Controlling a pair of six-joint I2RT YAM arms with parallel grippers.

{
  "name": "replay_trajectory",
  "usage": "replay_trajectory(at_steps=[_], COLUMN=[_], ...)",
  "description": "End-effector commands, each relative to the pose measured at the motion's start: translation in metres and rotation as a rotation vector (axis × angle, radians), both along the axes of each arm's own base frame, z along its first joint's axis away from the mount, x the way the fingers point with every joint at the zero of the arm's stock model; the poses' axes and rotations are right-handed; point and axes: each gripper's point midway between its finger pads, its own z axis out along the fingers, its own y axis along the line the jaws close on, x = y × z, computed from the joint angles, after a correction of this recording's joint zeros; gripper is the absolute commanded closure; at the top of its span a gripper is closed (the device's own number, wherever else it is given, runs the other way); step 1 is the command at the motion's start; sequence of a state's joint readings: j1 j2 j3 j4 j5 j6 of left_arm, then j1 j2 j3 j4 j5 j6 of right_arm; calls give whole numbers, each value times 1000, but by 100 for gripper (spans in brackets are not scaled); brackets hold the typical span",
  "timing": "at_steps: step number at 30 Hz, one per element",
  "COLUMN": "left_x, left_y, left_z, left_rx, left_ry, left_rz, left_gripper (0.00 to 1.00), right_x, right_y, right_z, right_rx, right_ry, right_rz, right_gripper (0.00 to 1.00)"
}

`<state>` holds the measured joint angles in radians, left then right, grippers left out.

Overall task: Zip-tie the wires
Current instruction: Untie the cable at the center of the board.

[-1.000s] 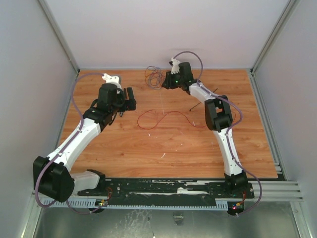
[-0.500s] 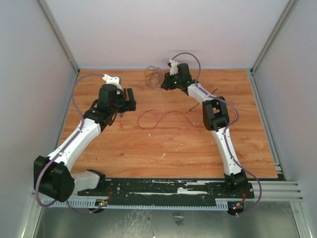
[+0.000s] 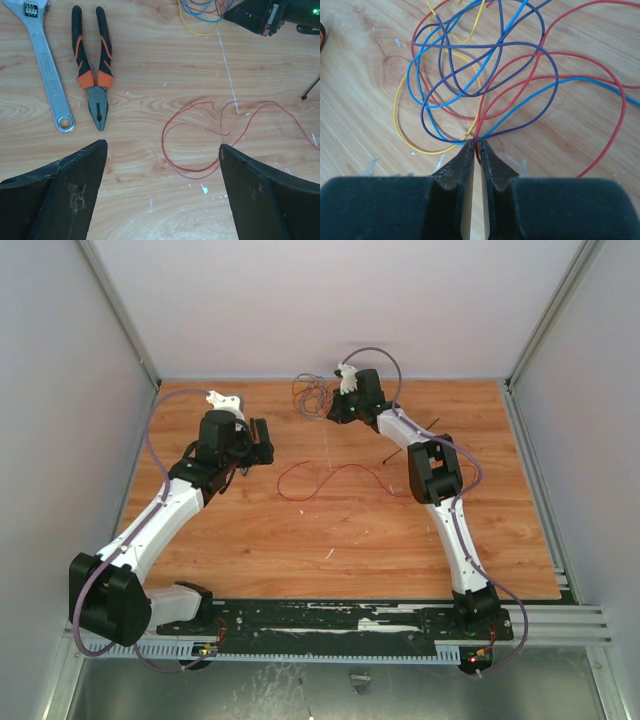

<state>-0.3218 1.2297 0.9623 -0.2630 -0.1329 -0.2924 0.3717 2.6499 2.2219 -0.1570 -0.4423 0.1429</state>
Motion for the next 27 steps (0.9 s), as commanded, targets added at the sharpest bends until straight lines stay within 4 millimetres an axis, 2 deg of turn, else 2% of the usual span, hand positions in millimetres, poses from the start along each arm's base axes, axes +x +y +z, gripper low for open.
replay_trajectory(at_steps=[1,8,15,19,23,27], left_x=[2,2,5,7,8,7], left_y=[1,0,-6,-10,-18,-23], left_z=[1,3,11,22,32,38], left_rx=[-3,-12,-38,-65,-109,-139], left_ry=[-18,-19,-37,-67,-107,-124], left_rz=[-10,-13,-30,-43,-77,-103], left_gripper=[2,2,2,2,2,2], right_x=[-9,-13,-20,-29,-54,-79], right_y=[1,0,-2,7,14,8], right_z=[23,83,165,243,338,416], right_rx=[-32,-14,30,136,290,381], right_ry=[-23,-100,-197,-303,-472,-640], right_rz=[26,41,48,84,155,184], right_gripper=[93,99,100,100,100,100])
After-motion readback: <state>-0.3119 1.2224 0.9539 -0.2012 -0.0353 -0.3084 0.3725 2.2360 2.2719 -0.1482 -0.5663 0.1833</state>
